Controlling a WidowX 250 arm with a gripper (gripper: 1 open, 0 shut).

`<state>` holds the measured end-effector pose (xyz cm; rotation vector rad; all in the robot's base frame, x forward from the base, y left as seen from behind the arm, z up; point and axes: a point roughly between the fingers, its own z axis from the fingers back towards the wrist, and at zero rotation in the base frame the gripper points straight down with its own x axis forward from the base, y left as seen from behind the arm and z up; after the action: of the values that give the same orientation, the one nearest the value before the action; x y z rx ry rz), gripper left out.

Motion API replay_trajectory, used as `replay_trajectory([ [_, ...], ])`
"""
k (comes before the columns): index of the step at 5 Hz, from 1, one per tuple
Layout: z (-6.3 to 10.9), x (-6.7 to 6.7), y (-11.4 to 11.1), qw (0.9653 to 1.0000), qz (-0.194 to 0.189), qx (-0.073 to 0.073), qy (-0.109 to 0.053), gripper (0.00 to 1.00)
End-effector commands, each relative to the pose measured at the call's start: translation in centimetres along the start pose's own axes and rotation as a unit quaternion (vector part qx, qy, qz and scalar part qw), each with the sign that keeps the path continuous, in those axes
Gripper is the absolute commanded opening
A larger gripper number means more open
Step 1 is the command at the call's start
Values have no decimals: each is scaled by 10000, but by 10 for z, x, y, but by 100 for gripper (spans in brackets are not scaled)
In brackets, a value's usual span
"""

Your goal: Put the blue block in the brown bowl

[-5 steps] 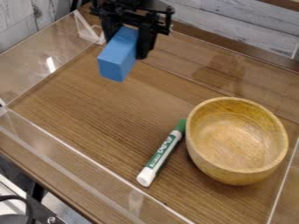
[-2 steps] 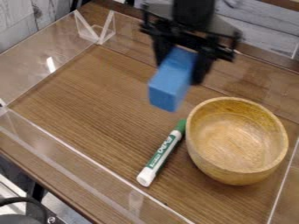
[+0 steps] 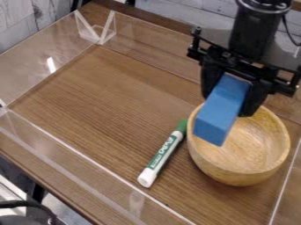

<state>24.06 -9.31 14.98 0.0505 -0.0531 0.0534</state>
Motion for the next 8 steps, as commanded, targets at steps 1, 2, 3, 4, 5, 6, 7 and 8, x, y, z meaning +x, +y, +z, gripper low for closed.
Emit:
replay_trajectory([
  [1, 15, 2, -6, 9996, 9, -130, -266, 0],
  [2, 12, -1, -9, 9996, 18, -131, -251, 0],
  [3, 9, -5, -12, 9996, 25, -130, -240, 0],
  [4, 5, -6, -15, 9996, 51, -129, -239, 0],
  [5, 1, -7, -17, 9996, 70, -136, -238, 0],
  [6, -4, -8, -20, 9996, 79, -137, -241, 0],
  [7, -8, -9, -24, 9996, 81, -142, -247, 0],
  [8, -12, -7, -26, 9995, 89, -133, -255, 0],
])
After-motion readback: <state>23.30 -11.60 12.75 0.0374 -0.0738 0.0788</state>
